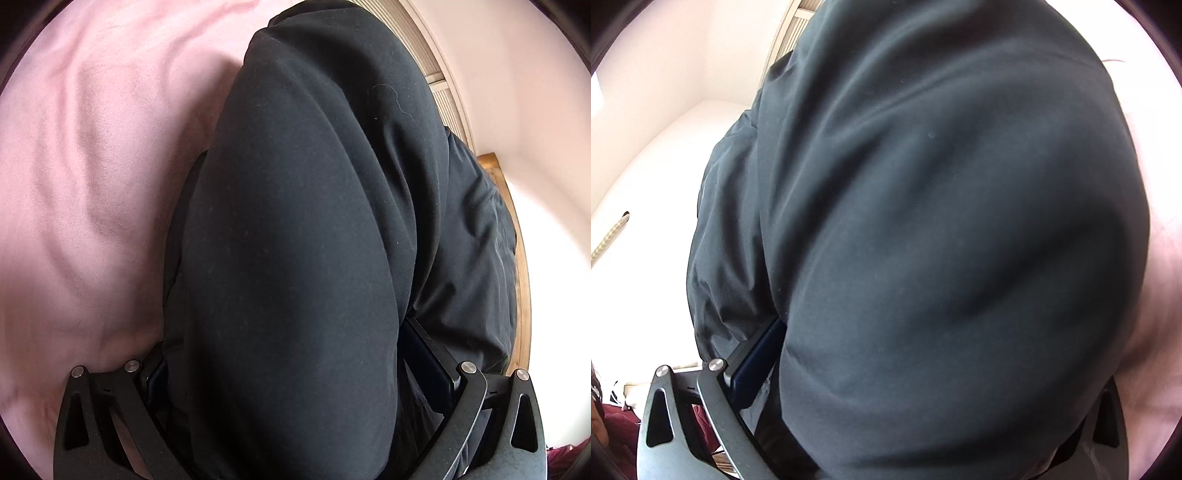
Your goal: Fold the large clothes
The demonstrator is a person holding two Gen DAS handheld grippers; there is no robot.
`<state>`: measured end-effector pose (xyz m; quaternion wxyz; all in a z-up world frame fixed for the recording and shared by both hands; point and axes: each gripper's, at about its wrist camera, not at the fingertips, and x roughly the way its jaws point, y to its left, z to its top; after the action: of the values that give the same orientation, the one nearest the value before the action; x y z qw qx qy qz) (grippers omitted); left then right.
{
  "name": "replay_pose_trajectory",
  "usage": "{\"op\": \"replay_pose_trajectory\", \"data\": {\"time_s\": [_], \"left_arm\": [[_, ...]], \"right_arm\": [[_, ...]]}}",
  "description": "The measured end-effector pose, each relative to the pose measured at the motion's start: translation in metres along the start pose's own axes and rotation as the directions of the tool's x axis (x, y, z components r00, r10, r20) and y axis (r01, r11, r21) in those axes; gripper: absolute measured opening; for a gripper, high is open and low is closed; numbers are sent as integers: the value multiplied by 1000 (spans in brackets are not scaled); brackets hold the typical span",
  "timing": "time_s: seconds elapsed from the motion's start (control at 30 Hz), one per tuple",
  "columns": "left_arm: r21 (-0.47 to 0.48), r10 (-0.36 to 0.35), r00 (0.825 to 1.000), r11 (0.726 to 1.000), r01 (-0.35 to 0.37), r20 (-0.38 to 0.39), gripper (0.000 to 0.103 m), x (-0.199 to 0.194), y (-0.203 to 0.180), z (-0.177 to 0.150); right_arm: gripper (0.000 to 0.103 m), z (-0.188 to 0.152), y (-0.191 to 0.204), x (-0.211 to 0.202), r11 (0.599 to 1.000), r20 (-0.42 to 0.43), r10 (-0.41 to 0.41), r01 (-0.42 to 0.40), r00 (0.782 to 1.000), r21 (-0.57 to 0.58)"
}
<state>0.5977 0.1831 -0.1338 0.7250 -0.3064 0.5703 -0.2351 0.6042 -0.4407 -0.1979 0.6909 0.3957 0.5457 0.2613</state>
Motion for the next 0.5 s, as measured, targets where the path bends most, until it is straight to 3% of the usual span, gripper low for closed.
{"op": "replay_pose_trajectory", "data": {"time_s": [0.1,0.2,0.27,0.33,0.37,0.43,0.5], "left_arm": [[-6,25,1000,1000,-25,11,101,-1,-6,-4],[-3,43,999,999,-43,18,93,-1,-14,-7],[3,34,999,999,-34,28,76,-8,-20,-12],[7,16,999,1000,-16,42,61,-10,-27,-16],[16,13,999,1000,-13,46,52,-10,-32,-19],[40,19,998,999,-21,53,40,-9,-43,-24],[64,41,997,997,-45,61,32,-11,-55,-26]], "right_arm": [[103,-11,-2,-6,1000,-6,-12,12,1000,12],[101,-11,3,-9,998,-11,-56,56,998,-7],[92,-11,10,-10,996,-15,-83,83,996,-37],[73,-12,16,-12,994,-4,-96,95,995,-49],[68,-13,19,-12,994,0,-97,97,995,-55],[50,-15,29,-10,990,-7,-115,114,993,-80],[41,-17,44,-6,979,-11,-163,160,987,-122]]}}
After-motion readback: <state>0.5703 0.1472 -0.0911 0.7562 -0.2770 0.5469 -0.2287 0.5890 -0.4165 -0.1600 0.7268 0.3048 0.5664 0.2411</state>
